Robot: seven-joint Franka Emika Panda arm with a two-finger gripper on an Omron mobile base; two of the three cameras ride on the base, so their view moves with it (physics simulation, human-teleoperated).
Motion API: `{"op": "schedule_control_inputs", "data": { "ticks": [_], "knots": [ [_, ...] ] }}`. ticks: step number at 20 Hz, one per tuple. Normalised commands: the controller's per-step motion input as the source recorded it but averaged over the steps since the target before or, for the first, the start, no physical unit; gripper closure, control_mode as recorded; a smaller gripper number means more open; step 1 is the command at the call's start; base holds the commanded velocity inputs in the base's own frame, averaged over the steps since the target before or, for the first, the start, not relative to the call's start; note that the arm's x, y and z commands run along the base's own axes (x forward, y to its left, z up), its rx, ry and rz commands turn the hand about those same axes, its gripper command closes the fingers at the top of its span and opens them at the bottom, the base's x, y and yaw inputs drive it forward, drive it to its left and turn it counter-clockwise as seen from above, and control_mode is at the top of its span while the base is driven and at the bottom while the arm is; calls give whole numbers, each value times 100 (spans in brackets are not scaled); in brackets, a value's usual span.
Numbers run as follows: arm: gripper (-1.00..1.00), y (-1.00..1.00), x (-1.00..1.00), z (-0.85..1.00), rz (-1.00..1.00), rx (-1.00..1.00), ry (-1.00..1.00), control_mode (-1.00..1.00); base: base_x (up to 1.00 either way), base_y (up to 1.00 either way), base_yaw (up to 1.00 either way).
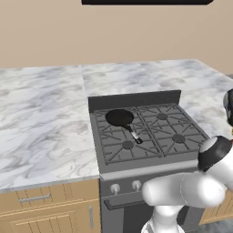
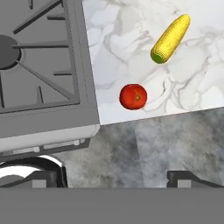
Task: Put the tomato and corn in the pan. Then turn on the rear left burner and set the heat to medium.
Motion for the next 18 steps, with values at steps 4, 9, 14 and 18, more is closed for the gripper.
{"op": "schedule_control_inputs", "data": {
  "ticks": [4,9,14,18],
  "knots": [
    [-100,-5,21,-21,0,0,0,-100,0,0,0],
    [-100,-17,31,-39,-1,0,0,-100,0,0,0],
    [-100,-33,20,-27,-4,0,-2,-100,0,0,0],
    [-100,-40,4,-8,-5,0,-8,-100,0,0,0]
  ]
}}
